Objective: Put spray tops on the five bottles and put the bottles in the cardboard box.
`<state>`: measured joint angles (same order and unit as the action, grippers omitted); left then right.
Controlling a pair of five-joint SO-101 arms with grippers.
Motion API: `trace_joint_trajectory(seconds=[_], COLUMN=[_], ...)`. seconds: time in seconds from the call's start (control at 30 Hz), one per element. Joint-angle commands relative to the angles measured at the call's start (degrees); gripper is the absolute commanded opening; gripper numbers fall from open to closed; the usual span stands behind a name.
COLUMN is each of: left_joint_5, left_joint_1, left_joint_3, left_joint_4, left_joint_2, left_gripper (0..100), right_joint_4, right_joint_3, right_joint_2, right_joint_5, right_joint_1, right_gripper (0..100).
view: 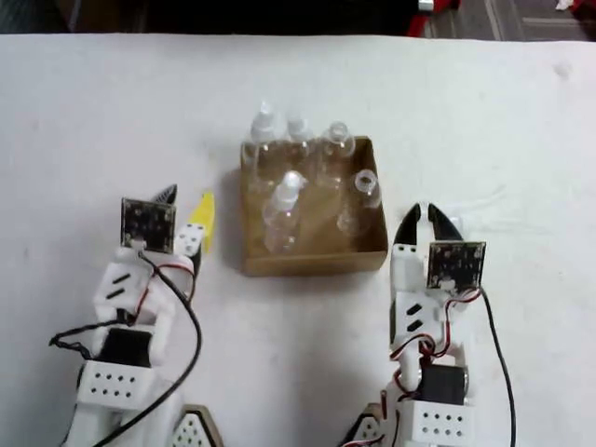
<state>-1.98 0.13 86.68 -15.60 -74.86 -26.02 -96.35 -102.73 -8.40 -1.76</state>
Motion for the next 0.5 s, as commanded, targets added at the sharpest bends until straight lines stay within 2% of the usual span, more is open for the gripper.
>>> trace_joint_trajectory(seconds=[0.0,0.13,0.27,0.47], left_joint_5=[-0.5,-0.5,-1.1,-0.5], left_joint_1=[-0.2,0.3,3.9,4.1], left_joint_3=[0.0,1.7,4.1,4.2], left_joint_4=[2.5,3.4,6.9,6.9], left_joint_2=[-1.5,-2.2,-2.2,-1.9], left_gripper=[16,16,16,16], right_joint_4=[1.7,1.9,4.4,4.5], right_joint_3=[-0.4,-0.4,-0.4,-0.4], right_joint_2=[-0.6,-0.6,-0.6,-0.6], right_joint_5=[0.7,0.4,0.7,0.8], right_joint_1=[0.5,0.2,-0.2,-4.4], right_gripper=[5.0,5.0,5.0,5.0])
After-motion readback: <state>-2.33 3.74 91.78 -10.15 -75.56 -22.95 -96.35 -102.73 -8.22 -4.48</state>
